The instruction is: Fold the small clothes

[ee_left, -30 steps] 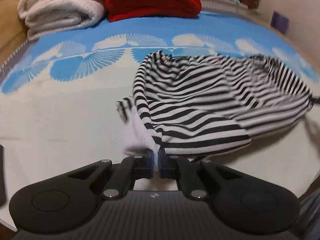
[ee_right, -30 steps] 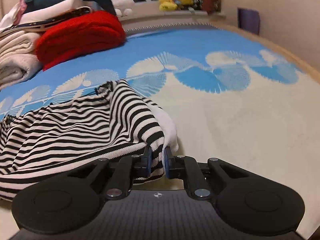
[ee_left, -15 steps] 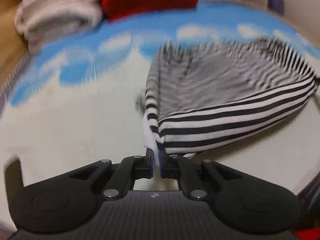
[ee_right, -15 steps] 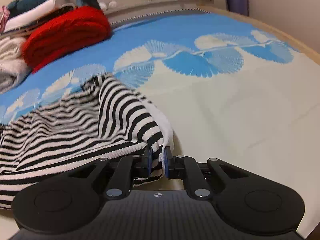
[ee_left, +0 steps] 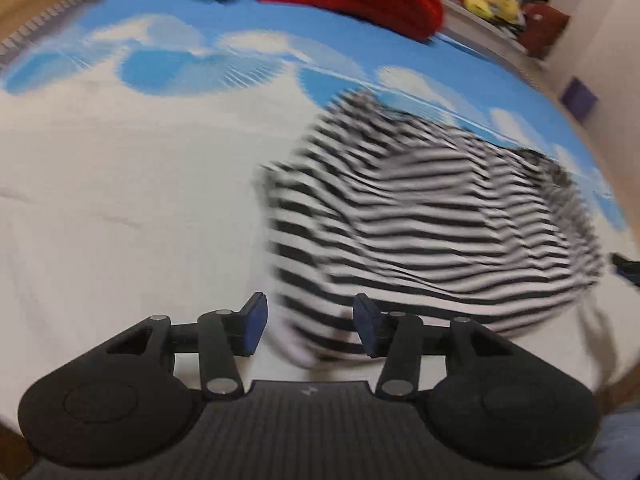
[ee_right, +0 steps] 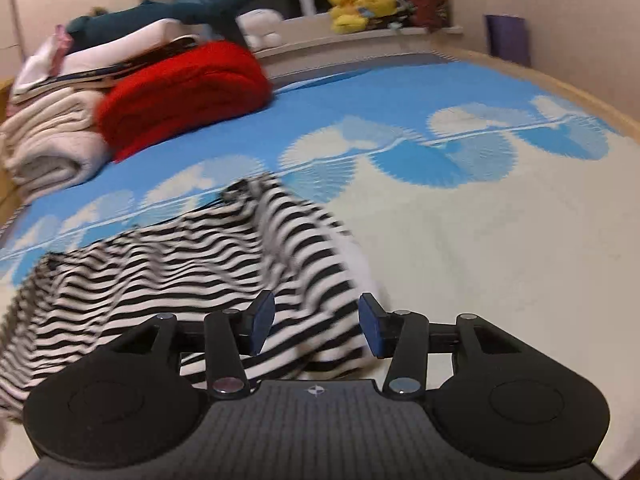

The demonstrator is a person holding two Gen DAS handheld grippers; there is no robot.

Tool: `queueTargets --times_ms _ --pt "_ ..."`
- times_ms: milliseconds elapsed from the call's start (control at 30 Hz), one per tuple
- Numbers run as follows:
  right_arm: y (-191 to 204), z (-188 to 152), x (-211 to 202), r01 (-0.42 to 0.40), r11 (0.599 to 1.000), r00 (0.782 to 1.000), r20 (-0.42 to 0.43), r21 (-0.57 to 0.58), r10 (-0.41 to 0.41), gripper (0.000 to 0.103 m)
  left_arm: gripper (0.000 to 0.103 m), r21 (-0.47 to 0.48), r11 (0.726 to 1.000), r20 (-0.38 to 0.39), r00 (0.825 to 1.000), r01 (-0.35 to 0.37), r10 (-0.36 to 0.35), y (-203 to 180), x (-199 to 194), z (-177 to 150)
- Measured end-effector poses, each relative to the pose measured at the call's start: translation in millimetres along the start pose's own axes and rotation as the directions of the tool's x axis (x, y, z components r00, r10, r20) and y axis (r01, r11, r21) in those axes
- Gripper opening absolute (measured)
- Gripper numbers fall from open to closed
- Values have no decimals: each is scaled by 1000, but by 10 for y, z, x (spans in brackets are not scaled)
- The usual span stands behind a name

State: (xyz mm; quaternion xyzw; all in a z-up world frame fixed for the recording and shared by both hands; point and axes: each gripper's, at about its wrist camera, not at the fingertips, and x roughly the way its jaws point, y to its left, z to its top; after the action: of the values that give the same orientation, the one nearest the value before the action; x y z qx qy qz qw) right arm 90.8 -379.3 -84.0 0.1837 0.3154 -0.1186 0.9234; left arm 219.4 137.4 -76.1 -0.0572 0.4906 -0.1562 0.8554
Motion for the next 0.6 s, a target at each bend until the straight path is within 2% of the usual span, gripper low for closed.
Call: queueTargets --times_ms 33,67,100,133,200,300,367,433,533,600 --pt "-29 5 24 -23 999 999 -22 37 24 52 54 -15 1000 -5 1000 25 -25 -50 42 -22" --pt "-72 14 40 -32 996 999 -36 83 35 59 57 -34 999 1 999 35 -35 -103 73 -35" --pt "-140 21 51 -37 989 998 -46 147 44 66 65 -51 998 19 1000 24 -23 -147 95 -45" --pt "-222 22 52 -42 976 997 -48 213 53 67 75 -69 998 43 999 8 -5 -173 108 -69" --pt "-399 -1 50 -54 939 996 -47 339 75 68 82 -119 991 53 996 -58 65 -179 203 -71" --pt "-643 -75 125 -63 860 990 -78 506 118 69 82 -110 977 -23 983 -183 181 -156 433 -57" --pt "-700 -111 202 -85 831 982 -95 550 163 69 85 -124 971 -70 978 -204 197 -97 483 -50" --pt "-682 -111 297 -83 824 977 -118 561 178 70 92 -124 968 -83 974 -218 209 -60 478 -52" --pt "-557 -102 470 -35 836 976 -161 548 146 72 95 -138 958 -91 967 -250 239 -1 464 -23" --pt "-499 -94 623 8 829 975 -188 560 117 79 95 -168 950 -92 964 -263 250 74 470 13"
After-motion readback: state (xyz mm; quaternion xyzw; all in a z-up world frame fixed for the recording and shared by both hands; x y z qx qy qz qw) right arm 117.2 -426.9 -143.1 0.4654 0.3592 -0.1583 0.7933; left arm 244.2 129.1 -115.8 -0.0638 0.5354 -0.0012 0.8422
